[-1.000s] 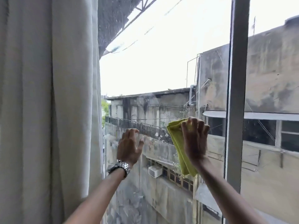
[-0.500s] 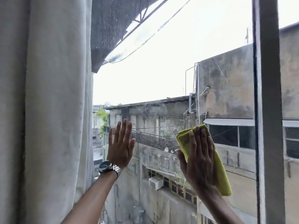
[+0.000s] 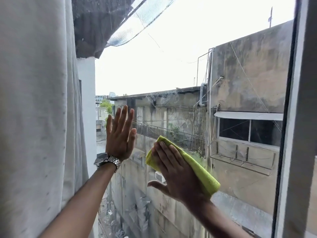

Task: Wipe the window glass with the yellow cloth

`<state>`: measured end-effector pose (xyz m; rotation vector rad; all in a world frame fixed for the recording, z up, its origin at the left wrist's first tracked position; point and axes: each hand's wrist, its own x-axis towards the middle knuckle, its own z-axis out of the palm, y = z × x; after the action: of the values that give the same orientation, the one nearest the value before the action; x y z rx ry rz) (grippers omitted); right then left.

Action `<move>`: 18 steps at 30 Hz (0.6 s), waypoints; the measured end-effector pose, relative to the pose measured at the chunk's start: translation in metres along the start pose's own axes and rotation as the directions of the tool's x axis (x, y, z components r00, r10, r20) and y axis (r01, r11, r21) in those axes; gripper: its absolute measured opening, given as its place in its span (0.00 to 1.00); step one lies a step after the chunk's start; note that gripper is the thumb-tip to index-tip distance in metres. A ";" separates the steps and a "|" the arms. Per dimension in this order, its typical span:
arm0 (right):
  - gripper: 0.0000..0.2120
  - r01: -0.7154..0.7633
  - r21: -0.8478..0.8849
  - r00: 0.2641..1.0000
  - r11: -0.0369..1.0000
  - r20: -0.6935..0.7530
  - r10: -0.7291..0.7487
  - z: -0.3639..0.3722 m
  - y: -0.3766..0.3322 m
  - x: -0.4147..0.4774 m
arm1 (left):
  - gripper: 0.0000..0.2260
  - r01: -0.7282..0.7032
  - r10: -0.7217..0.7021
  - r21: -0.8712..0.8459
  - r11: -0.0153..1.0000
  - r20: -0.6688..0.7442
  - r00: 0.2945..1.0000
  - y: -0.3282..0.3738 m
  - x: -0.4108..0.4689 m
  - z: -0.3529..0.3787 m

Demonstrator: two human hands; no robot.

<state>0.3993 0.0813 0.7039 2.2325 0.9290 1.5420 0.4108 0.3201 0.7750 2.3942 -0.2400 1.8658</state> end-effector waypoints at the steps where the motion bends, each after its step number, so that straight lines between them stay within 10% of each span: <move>1: 0.47 0.025 -0.004 1.000 1.000 0.012 -0.025 0.001 0.003 -0.010 | 0.28 0.000 0.000 0.002 1.000 0.003 1.000 -0.001 -0.001 0.000; 13: 0.52 -0.237 0.011 0.971 0.971 -0.040 0.237 -0.037 0.065 0.027 | 0.26 0.069 -0.075 -0.086 0.994 -0.063 0.995 0.015 -0.007 0.008; 18: 0.54 -0.057 0.032 0.998 0.998 0.000 0.057 -0.019 0.026 0.031 | 0.26 0.045 -0.059 -0.108 0.993 -0.130 0.990 0.013 -0.010 0.012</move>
<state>0.3981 0.0788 0.7480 2.2996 0.9045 1.5633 0.4177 0.3060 0.7621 2.1775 -0.2546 1.9287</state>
